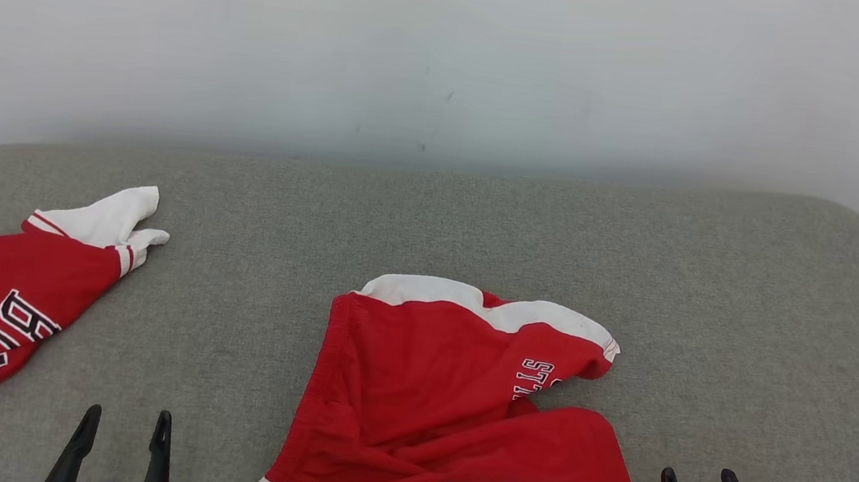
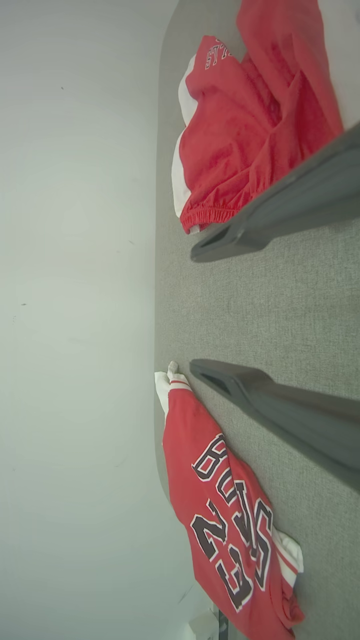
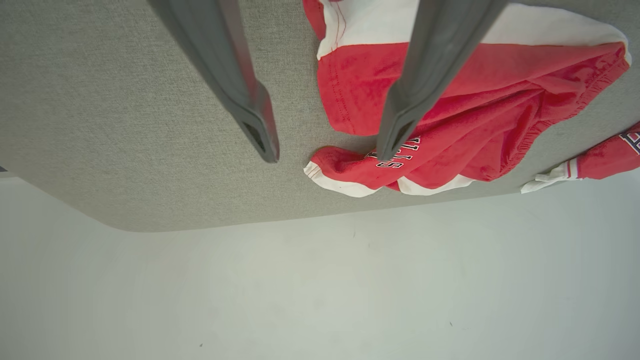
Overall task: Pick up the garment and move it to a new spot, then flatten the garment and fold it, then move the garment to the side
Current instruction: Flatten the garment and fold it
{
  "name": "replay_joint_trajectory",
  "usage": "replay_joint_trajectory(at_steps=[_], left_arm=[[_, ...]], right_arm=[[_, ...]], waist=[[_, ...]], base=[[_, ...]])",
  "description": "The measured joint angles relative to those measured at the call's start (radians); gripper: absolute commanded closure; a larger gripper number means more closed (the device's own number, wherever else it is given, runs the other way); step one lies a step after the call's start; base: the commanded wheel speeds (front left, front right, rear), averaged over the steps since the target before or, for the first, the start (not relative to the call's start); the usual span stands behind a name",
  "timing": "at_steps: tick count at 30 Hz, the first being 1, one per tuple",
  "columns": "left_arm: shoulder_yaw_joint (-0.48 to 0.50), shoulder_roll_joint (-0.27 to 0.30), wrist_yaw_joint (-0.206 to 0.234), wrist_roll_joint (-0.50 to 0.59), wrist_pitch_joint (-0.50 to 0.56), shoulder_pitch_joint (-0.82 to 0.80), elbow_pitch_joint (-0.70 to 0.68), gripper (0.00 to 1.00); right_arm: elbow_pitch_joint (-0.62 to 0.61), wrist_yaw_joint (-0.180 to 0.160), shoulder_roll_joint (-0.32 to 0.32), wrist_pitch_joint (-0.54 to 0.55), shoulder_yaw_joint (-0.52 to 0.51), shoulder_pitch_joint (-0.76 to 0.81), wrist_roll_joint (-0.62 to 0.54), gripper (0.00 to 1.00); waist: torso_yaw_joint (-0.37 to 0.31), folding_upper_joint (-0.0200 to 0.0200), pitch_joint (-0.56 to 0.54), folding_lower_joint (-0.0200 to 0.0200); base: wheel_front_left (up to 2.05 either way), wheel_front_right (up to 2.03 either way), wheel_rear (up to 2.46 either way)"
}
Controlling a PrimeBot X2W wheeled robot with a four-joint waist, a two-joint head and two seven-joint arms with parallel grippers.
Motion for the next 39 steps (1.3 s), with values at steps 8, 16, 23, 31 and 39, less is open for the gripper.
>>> replay_joint_trajectory(at_steps=[8,16,23,31,39], left_arm=[[0.020,-0.018,-0.073,0.030,0.000,-0.003,0.021,0.00],[-0.105,0.030,-0.149,0.076,0.000,-0.050,0.136,0.00],[-0.252,0.081,-0.157,0.043,0.000,-0.132,0.262,0.00],[-0.458,0.164,-0.157,-0.044,0.000,-0.283,0.393,0.00],[-0.564,0.186,-0.157,-0.114,0.000,-0.360,0.471,1.00]], right_arm=[[0.016,0.000,-0.002,0.000,0.011,-0.003,0.000,0.00],[0.103,0.000,-0.032,0.000,0.054,-0.026,0.011,0.00],[0.211,0.000,-0.059,0.000,0.144,-0.064,0.037,0.00],[0.314,0.000,-0.067,0.000,0.248,-0.152,0.082,0.00],[0.371,0.000,-0.066,0.000,0.322,-0.229,0.127,0.64]], waist=[[0.002,0.0000,0.004,0.0000],[-0.001,0.0000,0.025,0.0000],[-0.013,0.0000,0.051,0.0000],[-0.022,0.0000,0.097,0.0001],[-0.034,0.0001,0.115,0.0002]], base=[[0.00,0.00,0.00],[0.00,0.00,0.00],[0.00,0.00,0.00],[0.00,0.00,0.00],[0.00,0.00,0.00]])
